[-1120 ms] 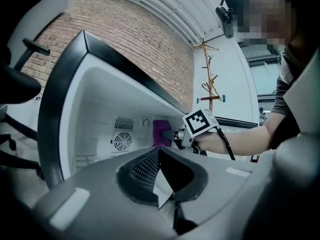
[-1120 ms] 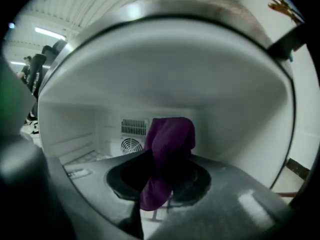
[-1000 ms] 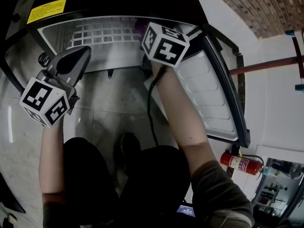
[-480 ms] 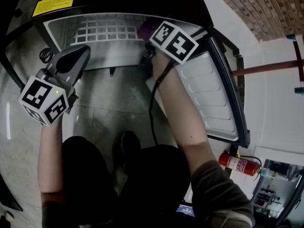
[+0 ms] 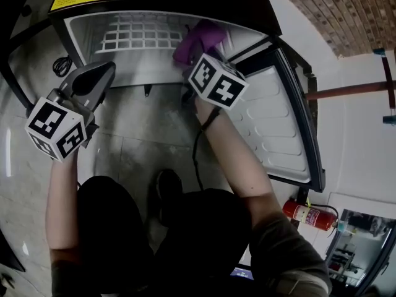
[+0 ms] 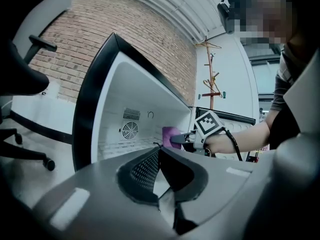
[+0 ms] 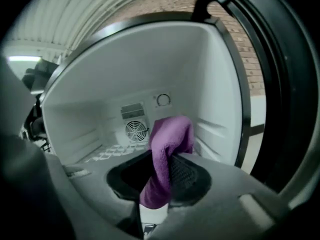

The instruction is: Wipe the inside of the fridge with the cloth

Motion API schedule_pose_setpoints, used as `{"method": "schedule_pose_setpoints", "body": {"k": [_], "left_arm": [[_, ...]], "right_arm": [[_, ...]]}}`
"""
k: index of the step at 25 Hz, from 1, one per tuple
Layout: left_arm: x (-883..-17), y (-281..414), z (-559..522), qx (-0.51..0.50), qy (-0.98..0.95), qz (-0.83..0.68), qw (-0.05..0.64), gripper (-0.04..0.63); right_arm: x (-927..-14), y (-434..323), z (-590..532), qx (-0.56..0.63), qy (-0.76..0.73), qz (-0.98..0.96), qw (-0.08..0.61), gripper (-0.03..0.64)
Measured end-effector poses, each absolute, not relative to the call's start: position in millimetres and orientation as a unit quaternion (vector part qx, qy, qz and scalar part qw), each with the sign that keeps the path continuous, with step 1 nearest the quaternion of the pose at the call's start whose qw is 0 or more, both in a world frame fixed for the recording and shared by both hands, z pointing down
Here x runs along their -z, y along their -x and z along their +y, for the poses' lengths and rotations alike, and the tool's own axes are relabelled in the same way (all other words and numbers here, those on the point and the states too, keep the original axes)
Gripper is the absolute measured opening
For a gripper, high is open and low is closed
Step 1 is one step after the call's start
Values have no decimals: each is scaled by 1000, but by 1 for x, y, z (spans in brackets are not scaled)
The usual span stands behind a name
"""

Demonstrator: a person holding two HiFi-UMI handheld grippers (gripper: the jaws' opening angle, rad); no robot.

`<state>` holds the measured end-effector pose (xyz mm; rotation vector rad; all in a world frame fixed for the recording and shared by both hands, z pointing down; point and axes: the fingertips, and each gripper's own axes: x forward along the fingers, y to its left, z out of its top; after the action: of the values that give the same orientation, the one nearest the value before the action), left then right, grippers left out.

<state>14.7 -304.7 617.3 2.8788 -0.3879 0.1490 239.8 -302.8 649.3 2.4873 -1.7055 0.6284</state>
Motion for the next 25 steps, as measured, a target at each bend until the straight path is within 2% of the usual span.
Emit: {"method": "schedule_pose_setpoints", "body": {"k": [6,12,15,21,25], "left_arm": [[-667,12,-299,-88,-977,-145,126,17],[-709,37,-298,-98,-975,-144,139,17],[-723,52,-303,-105,-972,-154,142,17],[-736,69,-323,-111,-968,-187,128,17],[-736,65,-329,-117,-969,-181,118,17]], "right_arm": [[-678,-162,-290,-134,-753,-639,87,78],[-765,-62,-290,-201,-641,-728,134,78],[-786,-36,-311,-218,-600,-760,123,78],[-766,-26,-380,-166,-576,-798,57,78],[-773,-12,-408,-150,-576,-801,67,78]]}}
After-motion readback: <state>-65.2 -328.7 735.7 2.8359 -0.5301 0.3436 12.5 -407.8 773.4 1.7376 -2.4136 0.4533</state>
